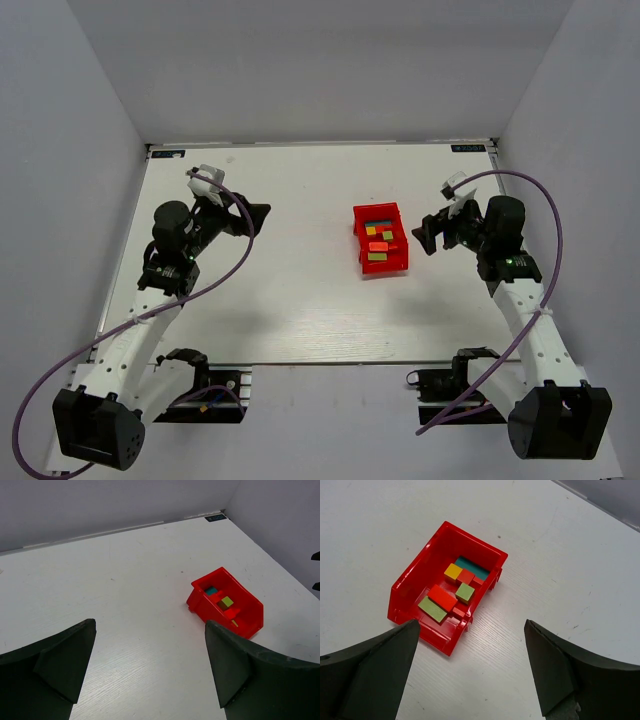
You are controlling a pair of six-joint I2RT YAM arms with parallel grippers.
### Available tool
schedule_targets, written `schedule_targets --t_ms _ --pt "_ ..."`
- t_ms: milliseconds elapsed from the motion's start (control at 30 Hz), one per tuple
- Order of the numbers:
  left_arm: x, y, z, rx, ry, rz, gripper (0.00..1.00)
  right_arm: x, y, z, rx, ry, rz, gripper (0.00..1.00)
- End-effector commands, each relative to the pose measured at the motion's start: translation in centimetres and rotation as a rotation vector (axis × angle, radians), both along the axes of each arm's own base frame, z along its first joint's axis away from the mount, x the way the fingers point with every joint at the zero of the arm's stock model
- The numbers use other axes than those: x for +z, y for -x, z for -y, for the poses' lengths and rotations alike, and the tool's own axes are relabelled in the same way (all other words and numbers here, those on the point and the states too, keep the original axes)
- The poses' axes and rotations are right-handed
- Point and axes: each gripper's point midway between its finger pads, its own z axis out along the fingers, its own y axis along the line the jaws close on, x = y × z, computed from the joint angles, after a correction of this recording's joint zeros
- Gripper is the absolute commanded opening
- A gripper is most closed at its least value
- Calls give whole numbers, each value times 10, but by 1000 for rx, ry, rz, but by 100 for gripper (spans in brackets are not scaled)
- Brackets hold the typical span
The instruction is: Build the wood block tower
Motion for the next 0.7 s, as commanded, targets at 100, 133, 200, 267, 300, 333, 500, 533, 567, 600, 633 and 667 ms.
schedule_targets --t_ms 100,133,200,267,300,333,500,533,567,600,633,667 --pt "23 0 0 -1 20 51 99 8 0 -2 6 -14 38 91" --pt "23 0 0 -1 20 51 99 7 0 -2 5 -12 34 91" --pt "23 0 0 -1 20 51 99 6 1 -4 16 -14 32 91" --pt "20 -2 0 -1 18 42 99 6 1 -3 16 -15 32 91" --pt "20 -2 0 -1 18 42 99 5 1 -3 16 -14 27 91" --pt "20 -2 0 -1 18 42 99 5 2 -3 14 -10 30 91" --pt "20 -1 2 -10 18 42 97 -2 8 -6 78 31 23 91" --pt "20 0 3 -19 18 42 90 -3 10 -9 99 34 27 91" --pt "17 0 5 -33 17 33 78 -10 14 -9 133 64 17 91" --pt "20 0 7 -42 19 43 59 -10 15 -11 151 72 19 91" --pt "20 0 7 -42 19 43 22 -12 21 -13 175 69 -2 91" --pt "20 -2 7 -42 18 40 10 -13 19 -13 180 74 -1 91"
